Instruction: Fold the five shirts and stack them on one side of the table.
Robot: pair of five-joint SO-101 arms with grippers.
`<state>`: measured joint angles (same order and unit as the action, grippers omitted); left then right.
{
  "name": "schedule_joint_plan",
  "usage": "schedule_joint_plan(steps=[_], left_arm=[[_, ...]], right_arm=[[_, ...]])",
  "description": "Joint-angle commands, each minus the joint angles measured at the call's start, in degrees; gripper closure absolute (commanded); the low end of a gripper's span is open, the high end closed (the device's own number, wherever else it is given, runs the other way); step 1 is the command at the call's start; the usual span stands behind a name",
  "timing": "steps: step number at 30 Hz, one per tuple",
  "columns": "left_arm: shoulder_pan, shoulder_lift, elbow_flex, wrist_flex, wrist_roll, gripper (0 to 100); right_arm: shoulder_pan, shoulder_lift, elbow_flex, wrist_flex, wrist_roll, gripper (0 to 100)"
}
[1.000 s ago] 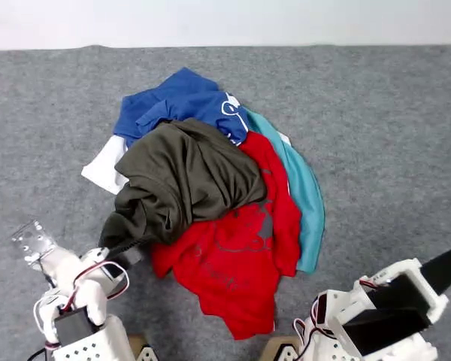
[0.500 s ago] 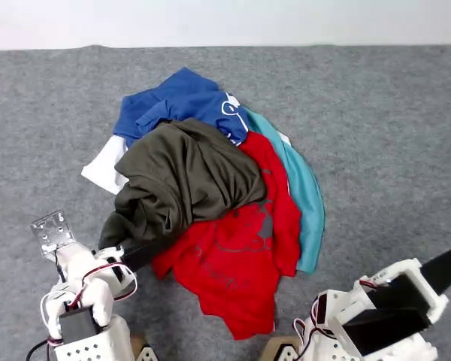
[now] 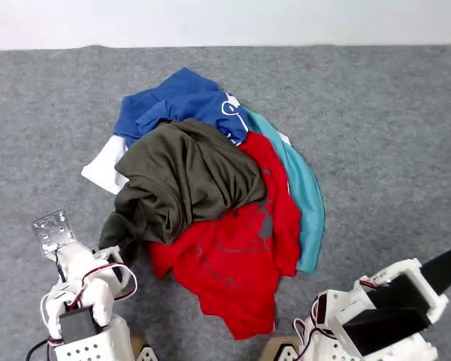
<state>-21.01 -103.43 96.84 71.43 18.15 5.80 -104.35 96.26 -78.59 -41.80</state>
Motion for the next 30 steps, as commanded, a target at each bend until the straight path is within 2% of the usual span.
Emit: schedule_joint_plan(steps=[1,3,8,11,19,24,27,30], left_arm=[[0.35,-0.18,-0.31,-1.05,-0.79,91],[0.35,-0.26,-0.31,-1.14,-1.05,99],[0.00,-0.26,-2.77,-0.53,-4.31,99],[0.35,-0.26,-8.04,2.99,-7.38,99],[0.35,0.09,-19.12,4.22,-18.02,99],[0.44,0.53,-29.85,8.88,-19.69,99],[0.44,6.24,-36.62,11.43,-19.69,99],[0.88,18.99,-46.37,14.86,-19.69,99]], right_arm=[[0.66,0.48,0.18,-0.13,-0.44,14.1],[0.66,0.48,0.18,-0.13,-0.44,14.1],[0.66,0.48,0.18,-0.13,-0.44,14.1],[0.66,0.48,0.18,-0.13,-0.44,14.1],[0.66,0.48,0.18,-0.13,-0.44,14.1],[0.66,0.48,0.18,-0.13,-0.44,14.1],[0.66,0.48,0.18,-0.13,-0.44,14.1],[0.66,0.48,0.18,-0.13,-0.44,14.1]])
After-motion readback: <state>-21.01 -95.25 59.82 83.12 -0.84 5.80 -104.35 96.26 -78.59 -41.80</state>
